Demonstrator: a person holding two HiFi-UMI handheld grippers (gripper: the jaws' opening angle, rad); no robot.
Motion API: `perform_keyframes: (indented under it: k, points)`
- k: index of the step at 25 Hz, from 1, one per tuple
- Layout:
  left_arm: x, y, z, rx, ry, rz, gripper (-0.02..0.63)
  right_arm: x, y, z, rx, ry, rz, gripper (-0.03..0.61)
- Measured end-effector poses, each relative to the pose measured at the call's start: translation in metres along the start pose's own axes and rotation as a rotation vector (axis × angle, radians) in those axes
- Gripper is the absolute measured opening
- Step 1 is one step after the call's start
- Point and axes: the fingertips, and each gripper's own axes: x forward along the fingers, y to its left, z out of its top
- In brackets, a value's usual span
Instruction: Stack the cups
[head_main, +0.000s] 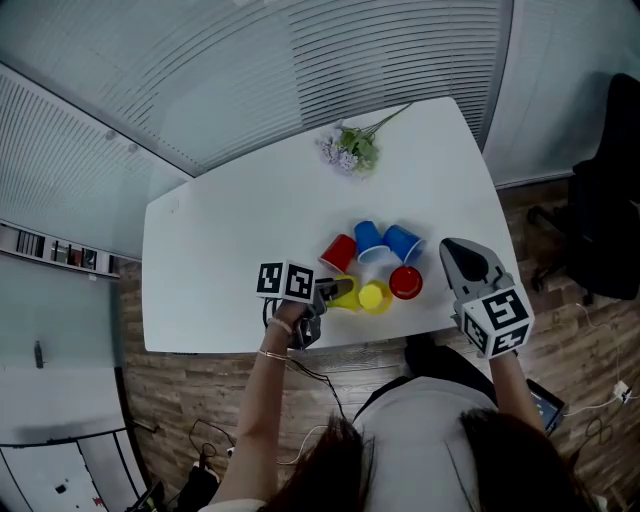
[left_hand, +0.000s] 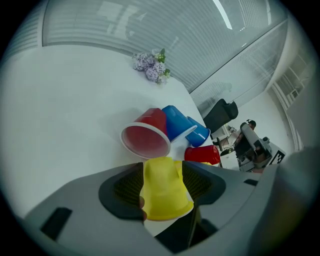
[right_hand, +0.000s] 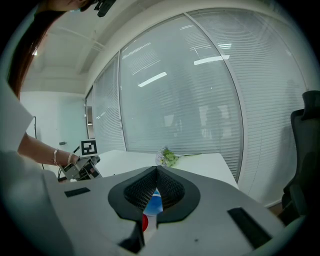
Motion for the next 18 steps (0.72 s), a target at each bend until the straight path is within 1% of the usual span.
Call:
perform_keyframes:
  k: [3, 6, 11, 14, 18]
  points:
    - [0.005, 0.001, -0.004, -0.024, 0.038, -0.025, 0.261, -0.002, -0.004, -0.001, 0.003, 0.001, -0.01, 0.026]
    - [0.008, -0.001, -0.006, -0.046, 0.05, -0.052, 0.265, -0.004, -0.008, -0.002, 0.006, 0.002, -0.019, 0.028]
    - [0.008, -0.004, -0.008, -0.039, 0.059, -0.065, 0.256, -0.008, -0.01, -0.003, 0.011, 0.001, -0.029, 0.028]
    - [0.005, -0.006, -0.007, -0.039, 0.034, -0.07, 0.253, -0.01, -0.008, -0.005, 0.012, 0.004, -0.03, 0.028]
    - [-0.003, -0.007, -0.002, -0.045, -0.032, -0.069, 0.252, -0.014, -0.002, -0.009, 0.011, 0.007, -0.024, 0.028]
